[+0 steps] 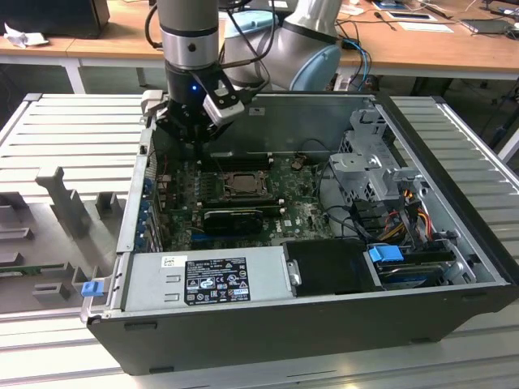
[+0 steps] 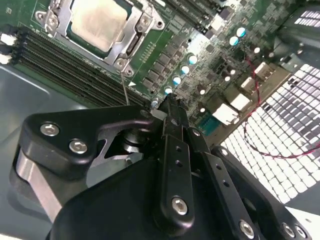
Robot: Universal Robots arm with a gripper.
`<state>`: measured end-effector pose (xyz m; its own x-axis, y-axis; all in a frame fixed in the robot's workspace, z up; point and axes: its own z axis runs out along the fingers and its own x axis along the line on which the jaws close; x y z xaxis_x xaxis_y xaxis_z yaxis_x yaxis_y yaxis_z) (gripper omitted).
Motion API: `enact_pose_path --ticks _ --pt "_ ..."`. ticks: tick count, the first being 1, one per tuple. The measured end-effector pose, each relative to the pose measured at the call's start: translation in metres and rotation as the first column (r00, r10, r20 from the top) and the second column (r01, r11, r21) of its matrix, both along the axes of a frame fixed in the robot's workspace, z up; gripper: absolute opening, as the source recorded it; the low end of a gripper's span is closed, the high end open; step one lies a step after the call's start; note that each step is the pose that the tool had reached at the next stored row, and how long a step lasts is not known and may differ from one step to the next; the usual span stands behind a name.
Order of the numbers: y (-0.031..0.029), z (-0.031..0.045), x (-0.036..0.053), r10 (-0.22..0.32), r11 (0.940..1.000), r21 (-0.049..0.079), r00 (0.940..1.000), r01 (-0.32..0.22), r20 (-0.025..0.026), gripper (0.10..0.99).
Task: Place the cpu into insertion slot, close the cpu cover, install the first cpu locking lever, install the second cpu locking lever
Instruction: 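Install the first cpu locking lever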
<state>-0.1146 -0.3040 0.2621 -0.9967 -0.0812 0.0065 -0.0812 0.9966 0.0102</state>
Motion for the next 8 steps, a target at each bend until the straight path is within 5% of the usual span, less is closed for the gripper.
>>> enact_pose_path --ticks 8 --pt "0.0157 -0.0043 0.0082 0.000 1.0000 0.000 1.0000 0.000 -0.0002 0.106"
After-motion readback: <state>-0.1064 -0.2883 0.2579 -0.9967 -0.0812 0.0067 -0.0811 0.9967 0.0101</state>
